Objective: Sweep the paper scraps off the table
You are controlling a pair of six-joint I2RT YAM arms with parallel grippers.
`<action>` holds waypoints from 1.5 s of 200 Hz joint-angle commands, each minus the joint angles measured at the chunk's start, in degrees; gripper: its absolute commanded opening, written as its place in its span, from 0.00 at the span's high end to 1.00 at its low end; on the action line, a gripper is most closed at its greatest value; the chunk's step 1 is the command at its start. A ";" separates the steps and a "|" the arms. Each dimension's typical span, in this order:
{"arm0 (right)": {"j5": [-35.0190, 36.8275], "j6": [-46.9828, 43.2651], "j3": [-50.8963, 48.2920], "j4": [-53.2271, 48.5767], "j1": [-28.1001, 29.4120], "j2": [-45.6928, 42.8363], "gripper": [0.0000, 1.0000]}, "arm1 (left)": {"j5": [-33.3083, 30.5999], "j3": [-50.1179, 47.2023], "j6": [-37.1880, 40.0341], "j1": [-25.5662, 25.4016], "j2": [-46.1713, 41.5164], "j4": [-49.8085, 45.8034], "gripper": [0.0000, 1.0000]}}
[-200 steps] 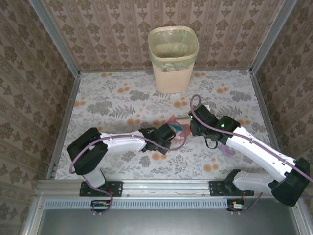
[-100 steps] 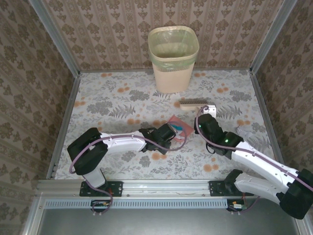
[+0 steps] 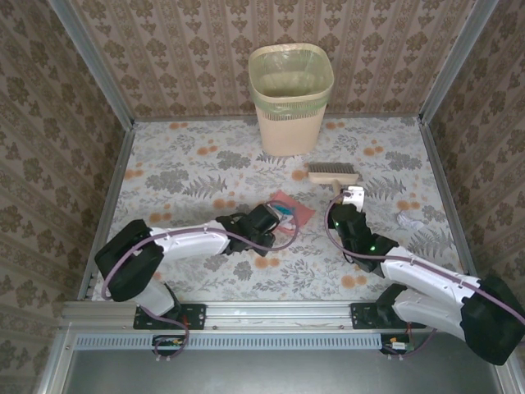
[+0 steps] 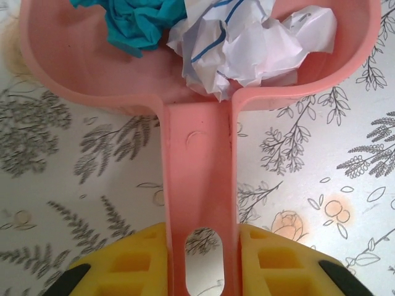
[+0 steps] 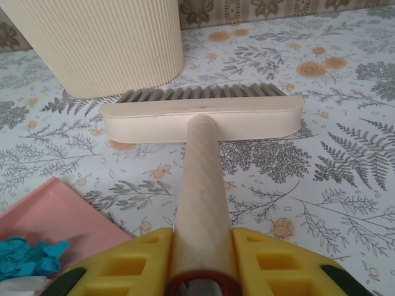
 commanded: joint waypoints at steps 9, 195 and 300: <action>0.58 0.35 -0.95 5.83 -0.21 0.54 1.00 | -0.63 -0.11 -0.13 0.01 -6.25 -0.32 1.00; 1.89 4.89 -4.74 5.41 -0.74 -6.86 1.00 | -11.16 48.93 -2.06 3.64 -6.39 -39.07 1.00; -0.85 3.78 -2.32 6.53 -0.74 -1.11 1.00 | 13.70 109.17 -7.62 17.83 30.55 -51.21 1.00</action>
